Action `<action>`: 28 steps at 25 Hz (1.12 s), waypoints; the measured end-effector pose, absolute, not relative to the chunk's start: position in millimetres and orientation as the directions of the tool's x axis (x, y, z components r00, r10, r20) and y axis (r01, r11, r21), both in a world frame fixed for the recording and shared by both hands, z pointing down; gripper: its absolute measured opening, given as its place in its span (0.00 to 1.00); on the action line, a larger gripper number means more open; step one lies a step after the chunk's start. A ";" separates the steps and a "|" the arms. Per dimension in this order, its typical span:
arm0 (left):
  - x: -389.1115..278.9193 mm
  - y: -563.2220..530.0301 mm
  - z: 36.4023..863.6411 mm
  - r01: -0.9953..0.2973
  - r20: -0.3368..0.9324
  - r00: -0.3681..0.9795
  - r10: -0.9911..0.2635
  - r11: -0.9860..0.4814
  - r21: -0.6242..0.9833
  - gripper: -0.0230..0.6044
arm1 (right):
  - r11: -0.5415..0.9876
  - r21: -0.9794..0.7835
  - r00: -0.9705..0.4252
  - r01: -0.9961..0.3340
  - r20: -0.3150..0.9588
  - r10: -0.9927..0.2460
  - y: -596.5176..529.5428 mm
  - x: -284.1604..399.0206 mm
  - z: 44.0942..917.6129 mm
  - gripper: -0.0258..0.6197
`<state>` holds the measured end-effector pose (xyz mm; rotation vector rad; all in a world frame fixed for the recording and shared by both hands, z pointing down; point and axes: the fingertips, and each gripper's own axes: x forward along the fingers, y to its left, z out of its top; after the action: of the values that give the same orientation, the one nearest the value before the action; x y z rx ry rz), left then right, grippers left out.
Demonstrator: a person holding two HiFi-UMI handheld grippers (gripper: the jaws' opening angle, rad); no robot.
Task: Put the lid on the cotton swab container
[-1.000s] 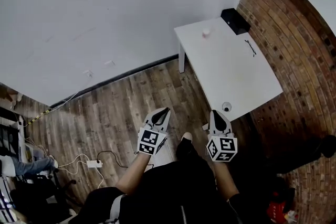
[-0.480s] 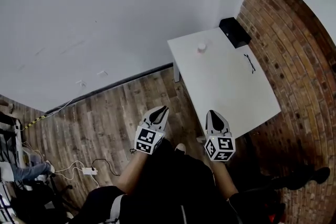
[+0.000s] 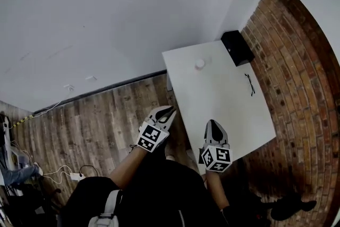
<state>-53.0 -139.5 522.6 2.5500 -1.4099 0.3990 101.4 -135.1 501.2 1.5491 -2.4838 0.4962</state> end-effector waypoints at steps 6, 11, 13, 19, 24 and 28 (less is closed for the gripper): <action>-52.8 -232.0 540.9 -0.787 0.356 0.594 -0.721 -0.613 0.070 0.15 | 0.340 -0.169 -0.378 -0.925 0.344 -0.859 -218.9 89.5 502.5 0.08; -57.2 -297.7 562.1 -0.721 0.401 0.648 -0.648 -0.691 0.049 0.22 | 0.307 -0.130 -0.333 -0.943 0.362 -0.871 -286.2 75.7 501.4 0.08; -58.0 -317.6 571.7 -0.697 0.415 0.665 -0.621 -0.715 0.048 0.24 | 0.287 -0.124 -0.312 -0.950 0.376 -0.872 -307.9 72.8 505.4 0.08; -53.3 -365.9 608.0 -0.622 0.468 0.700 -0.539 -0.783 0.029 0.35 | 0.258 -0.119 -0.284 -0.959 0.414 -0.865 -354.1 58.3 518.9 0.08; -41.0 -396.5 642.5 -0.565 0.502 0.714 -0.488 -0.825 0.002 0.40 | 0.249 -0.107 -0.270 -0.963 0.440 -0.856 -379.7 53.0 536.3 0.08; -30.9 -416.0 667.0 -0.539 0.539 0.702 -0.465 -0.842 -0.025 0.43 | 0.270 -0.111 -0.291 -0.956 0.451 -0.844 -398.7 51.9 551.1 0.08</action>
<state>-30.9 -416.0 667.0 2.7734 -0.8221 0.8222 51.9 -398.7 551.1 1.6503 -2.2427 0.5268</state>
